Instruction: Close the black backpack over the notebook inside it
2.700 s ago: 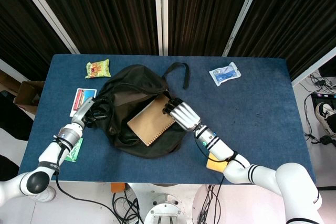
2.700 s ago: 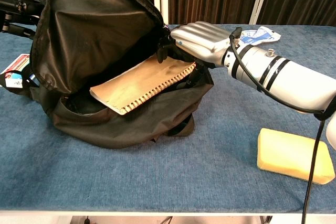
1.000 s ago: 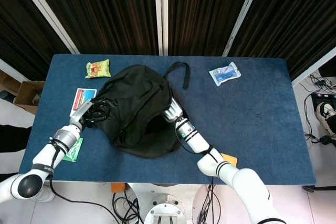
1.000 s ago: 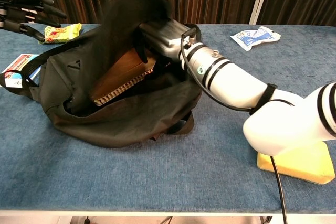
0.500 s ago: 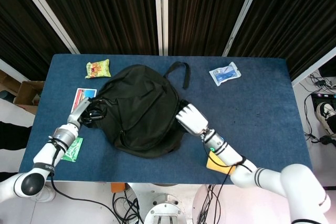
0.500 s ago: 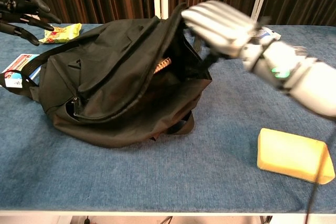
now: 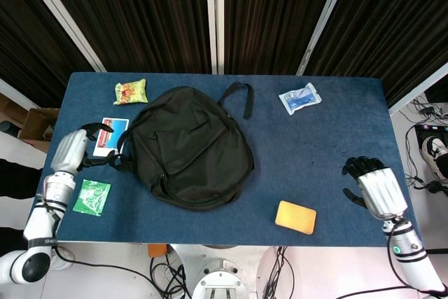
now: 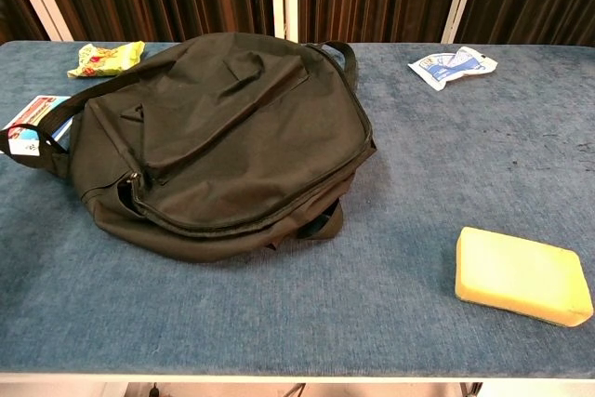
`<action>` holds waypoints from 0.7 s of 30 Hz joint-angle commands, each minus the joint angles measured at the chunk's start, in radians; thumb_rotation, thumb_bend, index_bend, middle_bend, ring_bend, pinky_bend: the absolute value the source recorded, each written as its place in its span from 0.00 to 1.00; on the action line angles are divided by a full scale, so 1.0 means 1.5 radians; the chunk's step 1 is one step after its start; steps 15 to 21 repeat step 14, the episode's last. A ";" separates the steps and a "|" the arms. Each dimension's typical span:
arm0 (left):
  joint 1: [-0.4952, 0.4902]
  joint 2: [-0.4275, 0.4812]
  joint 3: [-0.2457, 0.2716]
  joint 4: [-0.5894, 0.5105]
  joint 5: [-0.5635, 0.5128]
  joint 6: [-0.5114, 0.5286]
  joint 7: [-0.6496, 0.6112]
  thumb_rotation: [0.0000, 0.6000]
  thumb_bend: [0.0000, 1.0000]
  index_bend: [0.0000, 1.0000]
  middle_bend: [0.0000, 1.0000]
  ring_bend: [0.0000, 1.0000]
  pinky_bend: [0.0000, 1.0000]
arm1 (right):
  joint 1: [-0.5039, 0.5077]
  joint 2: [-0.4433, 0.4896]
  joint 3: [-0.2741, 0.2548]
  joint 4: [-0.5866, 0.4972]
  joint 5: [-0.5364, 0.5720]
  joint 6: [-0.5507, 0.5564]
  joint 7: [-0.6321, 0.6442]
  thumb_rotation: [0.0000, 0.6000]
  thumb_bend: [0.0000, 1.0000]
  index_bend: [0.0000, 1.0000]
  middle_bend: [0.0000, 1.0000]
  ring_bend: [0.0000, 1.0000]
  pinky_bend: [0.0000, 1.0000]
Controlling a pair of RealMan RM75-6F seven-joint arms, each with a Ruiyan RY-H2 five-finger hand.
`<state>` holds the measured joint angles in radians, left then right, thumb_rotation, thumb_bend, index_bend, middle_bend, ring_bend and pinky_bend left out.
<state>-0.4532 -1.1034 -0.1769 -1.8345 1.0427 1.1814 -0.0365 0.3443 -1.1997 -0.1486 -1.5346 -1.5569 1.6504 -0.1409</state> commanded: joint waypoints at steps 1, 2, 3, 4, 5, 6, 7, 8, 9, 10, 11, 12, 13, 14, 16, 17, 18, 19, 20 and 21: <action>0.079 -0.027 0.074 0.070 0.098 0.147 0.126 1.00 0.20 0.27 0.25 0.19 0.26 | -0.045 0.045 0.006 -0.007 0.052 -0.012 0.069 1.00 0.03 0.19 0.20 0.16 0.26; 0.092 -0.029 0.081 0.078 0.107 0.164 0.129 1.00 0.20 0.27 0.25 0.18 0.25 | -0.050 0.046 0.012 -0.006 0.058 -0.013 0.082 1.00 0.03 0.14 0.17 0.13 0.23; 0.109 -0.032 0.089 0.087 0.118 0.183 0.124 1.00 0.20 0.27 0.25 0.18 0.25 | -0.056 0.046 0.018 -0.002 0.062 -0.015 0.096 1.00 0.03 0.11 0.15 0.11 0.22; 0.121 -0.033 0.094 0.092 0.124 0.194 0.118 1.00 0.20 0.27 0.25 0.18 0.25 | -0.060 0.046 0.021 0.000 0.064 -0.016 0.105 1.00 0.03 0.10 0.15 0.11 0.22; 0.133 -0.034 0.099 0.096 0.129 0.205 0.112 1.00 0.20 0.27 0.25 0.18 0.25 | -0.064 0.046 0.023 0.003 0.062 -0.016 0.110 1.00 0.03 0.10 0.15 0.11 0.21; 0.148 -0.036 0.106 0.103 0.138 0.220 0.107 1.00 0.20 0.27 0.25 0.18 0.25 | -0.071 0.043 0.027 0.006 0.059 -0.011 0.116 1.00 0.03 0.10 0.15 0.10 0.21; 0.159 -0.037 0.111 0.109 0.146 0.231 0.105 1.00 0.20 0.27 0.25 0.18 0.25 | -0.077 0.040 0.030 0.009 0.056 -0.006 0.119 1.00 0.03 0.10 0.14 0.10 0.21; 0.172 -0.039 0.119 0.117 0.157 0.246 0.104 1.00 0.20 0.27 0.25 0.18 0.25 | -0.086 0.035 0.033 0.011 0.053 0.002 0.122 1.00 0.03 0.10 0.14 0.10 0.21; 0.182 -0.041 0.126 0.123 0.167 0.256 0.105 1.00 0.20 0.27 0.25 0.18 0.25 | -0.093 0.031 0.035 0.013 0.050 0.008 0.125 1.00 0.03 0.10 0.14 0.10 0.21; 0.192 -0.043 0.131 0.127 0.173 0.266 0.107 1.00 0.20 0.27 0.25 0.18 0.25 | -0.099 0.027 0.036 0.014 0.047 0.013 0.128 1.00 0.03 0.10 0.14 0.10 0.21; 0.204 -0.045 0.137 0.131 0.182 0.278 0.110 1.00 0.20 0.27 0.25 0.18 0.25 | -0.108 0.023 0.037 0.016 0.044 0.019 0.132 1.00 0.03 0.10 0.14 0.10 0.21; 0.213 -0.047 0.141 0.134 0.189 0.287 0.112 1.00 0.20 0.27 0.25 0.18 0.25 | -0.114 0.020 0.038 0.017 0.043 0.022 0.135 1.00 0.03 0.10 0.14 0.10 0.21; 0.221 -0.049 0.145 0.135 0.196 0.295 0.113 1.00 0.20 0.27 0.25 0.18 0.25 | -0.120 0.017 0.038 0.018 0.041 0.025 0.136 1.00 0.03 0.10 0.14 0.10 0.21; 0.231 -0.051 0.149 0.135 0.204 0.305 0.113 1.00 0.20 0.27 0.25 0.18 0.25 | -0.128 0.014 0.040 0.019 0.038 0.030 0.136 1.00 0.03 0.10 0.14 0.10 0.21; 0.231 -0.051 0.149 0.135 0.204 0.305 0.113 1.00 0.20 0.27 0.25 0.18 0.25 | -0.128 0.014 0.040 0.019 0.038 0.030 0.136 1.00 0.03 0.10 0.14 0.10 0.21; 0.231 -0.051 0.149 0.135 0.204 0.305 0.113 1.00 0.20 0.27 0.25 0.18 0.25 | -0.128 0.014 0.040 0.019 0.038 0.030 0.136 1.00 0.03 0.10 0.14 0.10 0.21; 0.231 -0.051 0.149 0.135 0.204 0.305 0.113 1.00 0.20 0.27 0.25 0.18 0.25 | -0.128 0.014 0.040 0.019 0.038 0.030 0.136 1.00 0.03 0.10 0.14 0.10 0.21; 0.231 -0.051 0.149 0.135 0.204 0.305 0.113 1.00 0.20 0.27 0.25 0.18 0.25 | -0.128 0.014 0.040 0.019 0.038 0.030 0.136 1.00 0.03 0.10 0.14 0.10 0.21; 0.231 -0.051 0.149 0.135 0.204 0.305 0.113 1.00 0.20 0.27 0.25 0.18 0.25 | -0.128 0.014 0.040 0.019 0.038 0.030 0.136 1.00 0.03 0.10 0.14 0.10 0.21; 0.231 -0.051 0.149 0.135 0.204 0.305 0.113 1.00 0.20 0.27 0.25 0.18 0.25 | -0.128 0.014 0.040 0.019 0.038 0.030 0.136 1.00 0.03 0.10 0.14 0.10 0.21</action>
